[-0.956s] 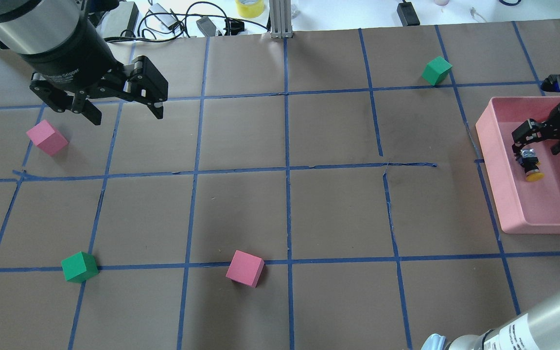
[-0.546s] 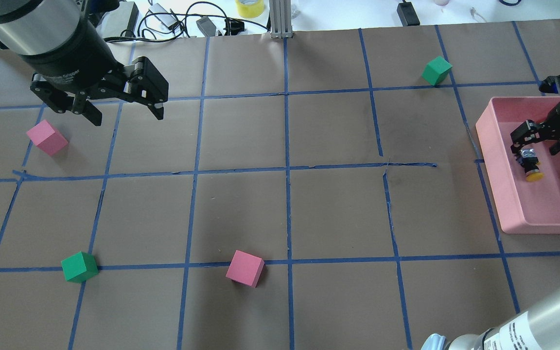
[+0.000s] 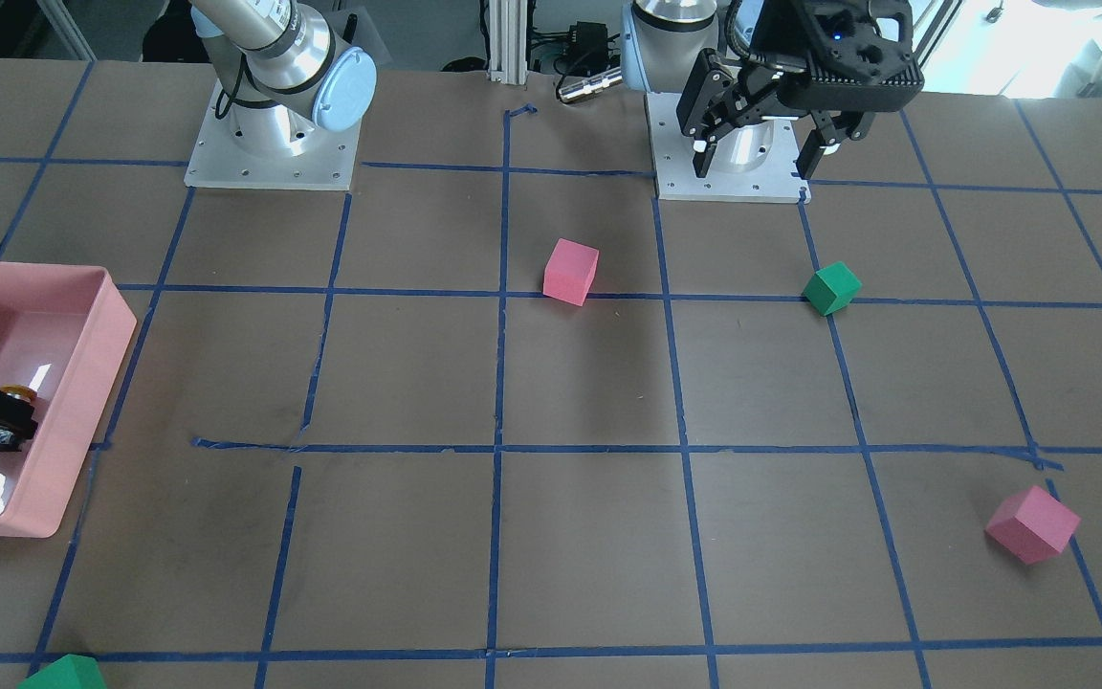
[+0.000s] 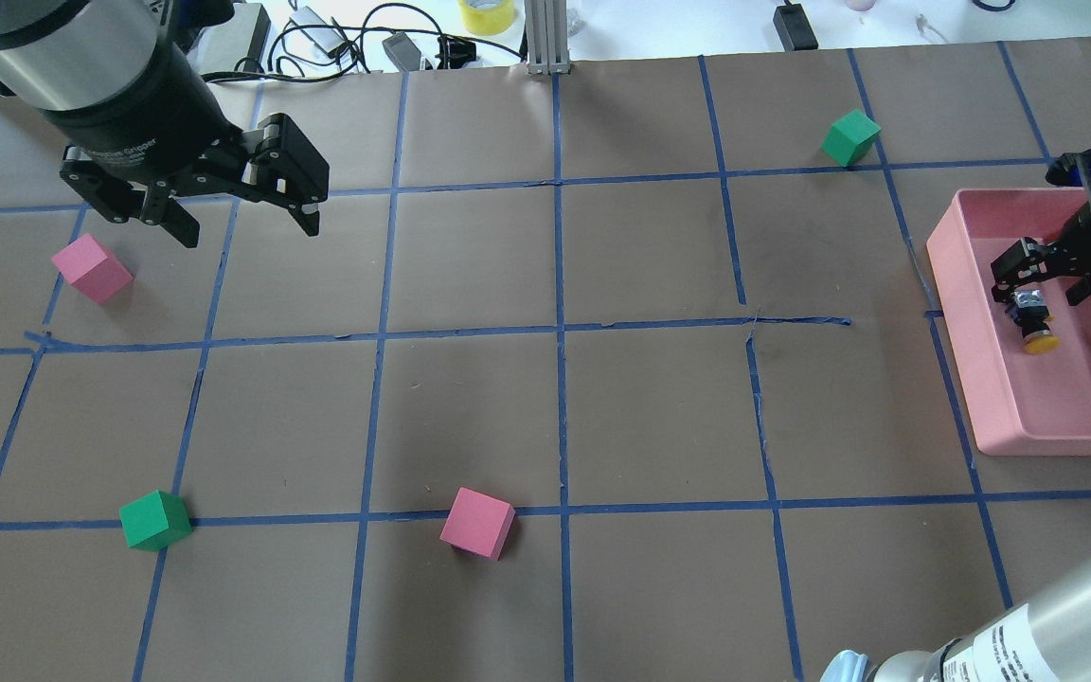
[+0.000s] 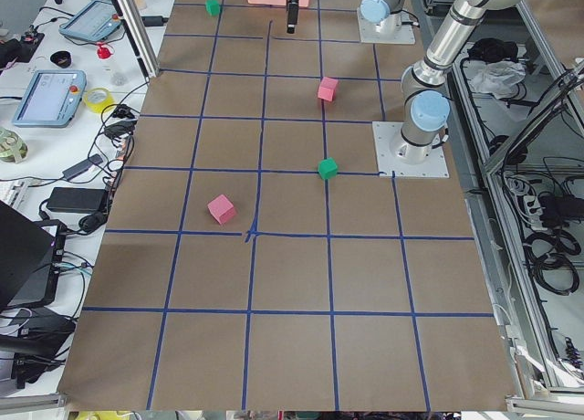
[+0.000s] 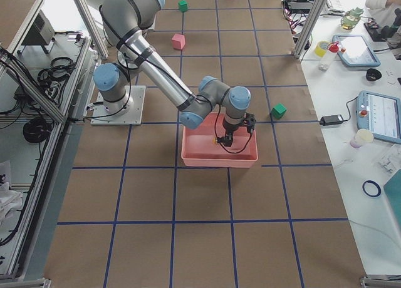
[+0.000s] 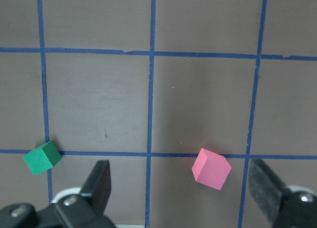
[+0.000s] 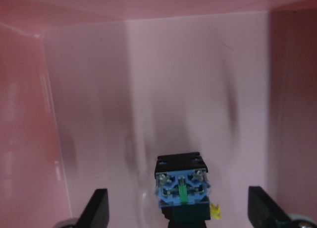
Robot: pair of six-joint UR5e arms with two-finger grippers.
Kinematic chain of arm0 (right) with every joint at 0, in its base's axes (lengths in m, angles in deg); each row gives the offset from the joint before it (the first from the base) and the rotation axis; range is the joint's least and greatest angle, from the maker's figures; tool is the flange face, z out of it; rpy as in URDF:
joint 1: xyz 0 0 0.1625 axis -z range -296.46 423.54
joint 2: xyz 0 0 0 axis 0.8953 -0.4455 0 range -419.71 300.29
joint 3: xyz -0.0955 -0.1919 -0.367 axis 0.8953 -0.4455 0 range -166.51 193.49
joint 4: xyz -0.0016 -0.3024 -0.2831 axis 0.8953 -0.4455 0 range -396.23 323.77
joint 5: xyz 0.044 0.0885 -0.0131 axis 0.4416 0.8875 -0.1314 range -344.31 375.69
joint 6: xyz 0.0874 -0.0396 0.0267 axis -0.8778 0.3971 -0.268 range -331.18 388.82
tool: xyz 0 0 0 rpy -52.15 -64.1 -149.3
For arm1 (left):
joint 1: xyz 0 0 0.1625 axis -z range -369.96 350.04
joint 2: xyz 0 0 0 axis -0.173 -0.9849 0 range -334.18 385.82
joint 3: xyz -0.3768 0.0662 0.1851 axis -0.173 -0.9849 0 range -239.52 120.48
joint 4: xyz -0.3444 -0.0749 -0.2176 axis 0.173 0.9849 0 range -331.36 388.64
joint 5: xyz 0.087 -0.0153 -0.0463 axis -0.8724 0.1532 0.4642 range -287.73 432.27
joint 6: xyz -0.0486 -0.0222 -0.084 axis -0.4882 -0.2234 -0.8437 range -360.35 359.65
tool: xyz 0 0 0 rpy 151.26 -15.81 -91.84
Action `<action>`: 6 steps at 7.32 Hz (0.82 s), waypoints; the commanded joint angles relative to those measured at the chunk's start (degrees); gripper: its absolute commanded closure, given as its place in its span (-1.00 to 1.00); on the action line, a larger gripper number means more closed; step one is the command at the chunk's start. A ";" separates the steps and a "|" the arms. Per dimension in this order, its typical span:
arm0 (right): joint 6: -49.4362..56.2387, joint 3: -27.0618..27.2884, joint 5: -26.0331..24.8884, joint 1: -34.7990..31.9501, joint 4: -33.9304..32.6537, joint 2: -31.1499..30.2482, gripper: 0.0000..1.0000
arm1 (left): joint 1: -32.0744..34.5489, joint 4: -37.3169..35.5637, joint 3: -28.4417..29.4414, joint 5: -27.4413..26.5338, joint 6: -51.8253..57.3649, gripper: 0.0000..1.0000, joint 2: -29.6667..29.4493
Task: Align button upright
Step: 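Close the right gripper on the black switch body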
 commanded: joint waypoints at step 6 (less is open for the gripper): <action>-0.09 0.50 -2.64 0.00 -1.05 0.14 -0.92 | -0.02 0.09 0.02 0.02 0.00 -1.00 0.12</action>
